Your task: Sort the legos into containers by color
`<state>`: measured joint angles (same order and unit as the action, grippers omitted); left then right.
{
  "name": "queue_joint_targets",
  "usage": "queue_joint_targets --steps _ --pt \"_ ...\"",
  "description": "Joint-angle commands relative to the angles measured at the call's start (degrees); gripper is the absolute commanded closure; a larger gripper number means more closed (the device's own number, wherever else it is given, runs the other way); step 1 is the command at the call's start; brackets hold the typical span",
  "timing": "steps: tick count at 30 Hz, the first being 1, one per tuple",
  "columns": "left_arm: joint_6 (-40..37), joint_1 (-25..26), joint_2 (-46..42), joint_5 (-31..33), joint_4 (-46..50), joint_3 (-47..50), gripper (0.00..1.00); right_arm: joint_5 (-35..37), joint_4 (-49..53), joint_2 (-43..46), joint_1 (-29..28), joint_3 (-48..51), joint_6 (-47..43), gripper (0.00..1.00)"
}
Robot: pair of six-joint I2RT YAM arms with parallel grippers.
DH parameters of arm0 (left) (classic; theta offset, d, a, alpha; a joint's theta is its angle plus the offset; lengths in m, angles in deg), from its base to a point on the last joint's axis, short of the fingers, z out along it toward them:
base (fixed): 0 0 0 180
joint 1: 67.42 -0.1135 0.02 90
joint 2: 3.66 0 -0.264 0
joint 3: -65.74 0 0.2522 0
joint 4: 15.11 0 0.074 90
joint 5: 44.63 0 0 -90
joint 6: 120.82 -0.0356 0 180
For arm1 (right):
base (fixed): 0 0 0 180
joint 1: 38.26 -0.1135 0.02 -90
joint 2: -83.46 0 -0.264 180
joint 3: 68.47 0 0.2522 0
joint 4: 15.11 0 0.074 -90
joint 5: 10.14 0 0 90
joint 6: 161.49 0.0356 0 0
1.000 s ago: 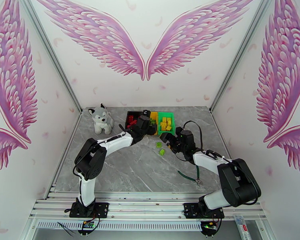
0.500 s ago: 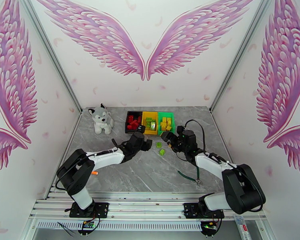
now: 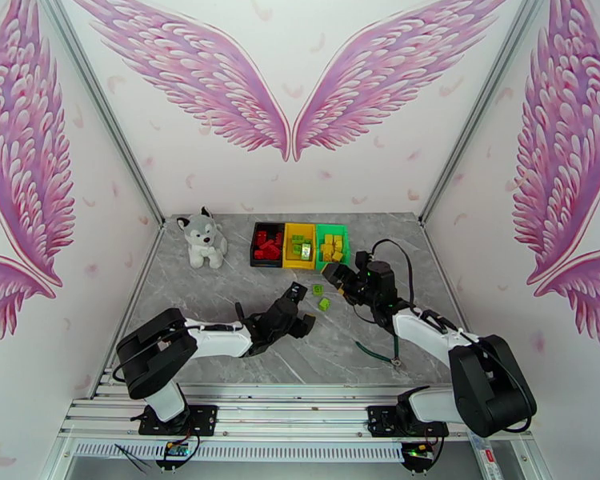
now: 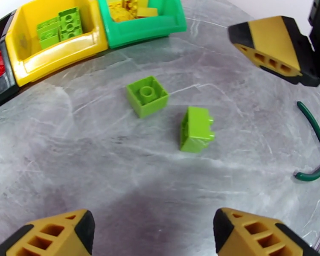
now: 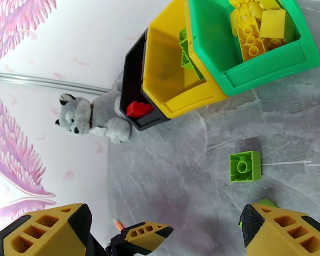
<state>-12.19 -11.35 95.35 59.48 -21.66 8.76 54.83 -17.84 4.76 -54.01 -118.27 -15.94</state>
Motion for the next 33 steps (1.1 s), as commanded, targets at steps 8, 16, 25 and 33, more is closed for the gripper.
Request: queue_joint_targets --steps 8,16,25,33 --pt "0.96 1.84 10.67 -0.99 -6.37 -3.99 0.28 2.29 1.24 4.13 0.44 1.62 0.09 0.01" --pt "0.64 1.9 15.51 -1.43 -6.83 -8.3 0.29 5.81 5.0 8.42 0.37 2.29 -0.68 0.01" --pt "0.22 1.93 19.41 0.38 -6.54 -12.69 0.33 10.22 10.48 13.64 0.53 2.46 -1.85 0.01" --pt "-0.29 1.67 22.0 2.39 -4.73 -17.02 0.4 12.09 15.34 12.73 0.58 0.11 -1.44 0.01"
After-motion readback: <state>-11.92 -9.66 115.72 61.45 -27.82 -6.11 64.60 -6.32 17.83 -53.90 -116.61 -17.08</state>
